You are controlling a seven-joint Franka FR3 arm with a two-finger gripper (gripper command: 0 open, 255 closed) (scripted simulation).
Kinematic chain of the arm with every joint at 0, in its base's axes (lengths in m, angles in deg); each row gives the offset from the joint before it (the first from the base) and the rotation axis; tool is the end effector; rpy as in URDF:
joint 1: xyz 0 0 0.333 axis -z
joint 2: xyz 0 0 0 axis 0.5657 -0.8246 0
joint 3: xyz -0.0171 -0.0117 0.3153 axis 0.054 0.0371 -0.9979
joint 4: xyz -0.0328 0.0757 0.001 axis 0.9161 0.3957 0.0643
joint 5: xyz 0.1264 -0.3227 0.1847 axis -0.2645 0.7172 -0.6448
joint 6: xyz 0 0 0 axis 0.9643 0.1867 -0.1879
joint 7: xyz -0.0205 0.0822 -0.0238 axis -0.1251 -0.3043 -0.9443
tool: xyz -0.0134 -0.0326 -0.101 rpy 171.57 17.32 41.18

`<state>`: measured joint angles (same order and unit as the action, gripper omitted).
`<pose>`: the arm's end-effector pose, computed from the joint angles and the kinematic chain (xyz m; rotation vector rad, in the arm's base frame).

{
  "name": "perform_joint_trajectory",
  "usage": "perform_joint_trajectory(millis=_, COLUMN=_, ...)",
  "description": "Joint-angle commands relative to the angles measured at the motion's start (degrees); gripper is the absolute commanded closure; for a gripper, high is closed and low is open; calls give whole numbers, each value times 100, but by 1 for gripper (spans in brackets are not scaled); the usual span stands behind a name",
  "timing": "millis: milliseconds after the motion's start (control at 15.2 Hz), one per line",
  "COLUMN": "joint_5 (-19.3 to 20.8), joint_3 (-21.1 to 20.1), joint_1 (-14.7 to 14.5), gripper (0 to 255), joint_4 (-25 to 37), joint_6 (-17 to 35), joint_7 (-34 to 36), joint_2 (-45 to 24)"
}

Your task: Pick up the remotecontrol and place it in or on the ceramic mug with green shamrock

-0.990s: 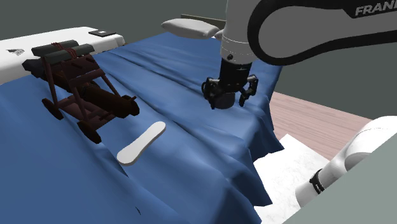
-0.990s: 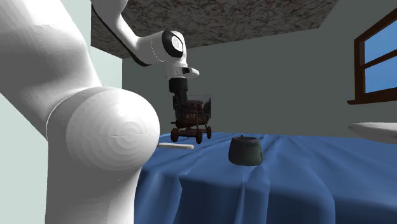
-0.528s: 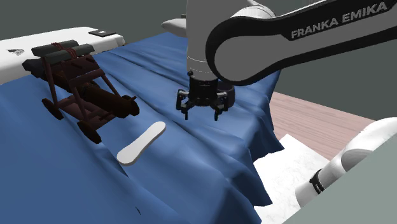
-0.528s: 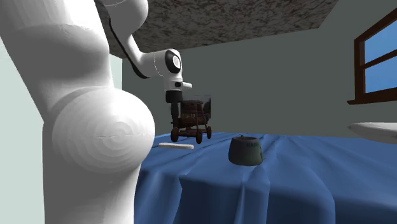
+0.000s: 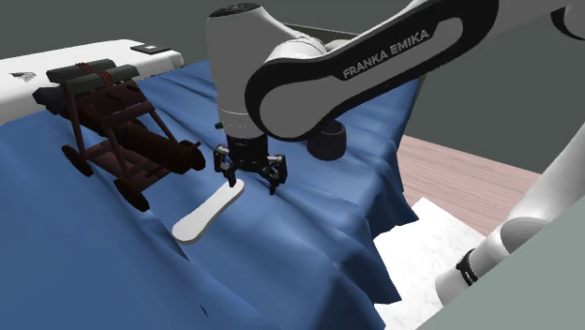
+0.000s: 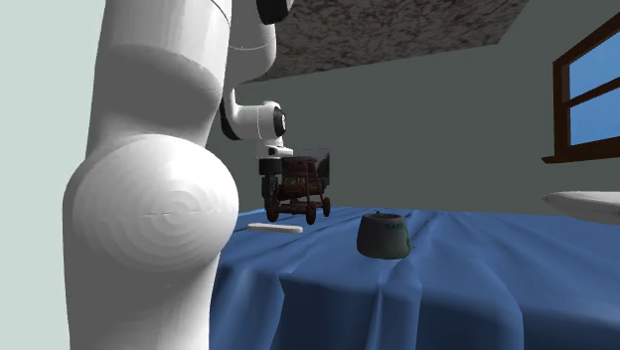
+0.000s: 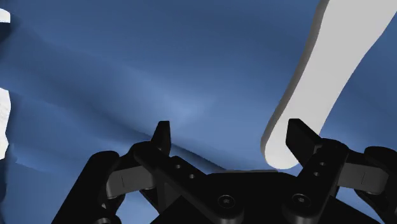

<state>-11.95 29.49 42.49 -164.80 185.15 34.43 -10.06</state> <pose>0.4354 0.3646 0.4156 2.8499 -1.3189 0.0398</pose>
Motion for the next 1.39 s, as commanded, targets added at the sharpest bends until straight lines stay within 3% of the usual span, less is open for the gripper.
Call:
perform_joint_trajectory(millis=0, joint_5=545, joint_3=50, joint_1=-242, gripper=0, joint_4=482, joint_6=-54, joint_7=732, joint_2=-678)
perform_joint_trajectory(millis=198, joint_5=1099, joint_3=348, joint_1=-762, gripper=0, joint_4=1240, joint_6=-184, joint_7=1497, joint_2=-1532)
perform_joint_trajectory(millis=462, joint_5=1515, joint_3=750, joint_1=-1392, gripper=0, joint_4=2281, joint_6=-397, joint_7=2161, joint_2=-2452)
perform_joint_trajectory(millis=924, joint_5=1705, joint_3=884, joint_1=-1465, gripper=0, joint_4=2086, joint_6=-2, joint_7=2275, joint_2=-2696)
perform_joint_trajectory(millis=1320, joint_5=1722, joint_3=896, joint_1=-1472, gripper=0, joint_4=2074, joint_6=30, joint_7=2285, joint_2=-2718)
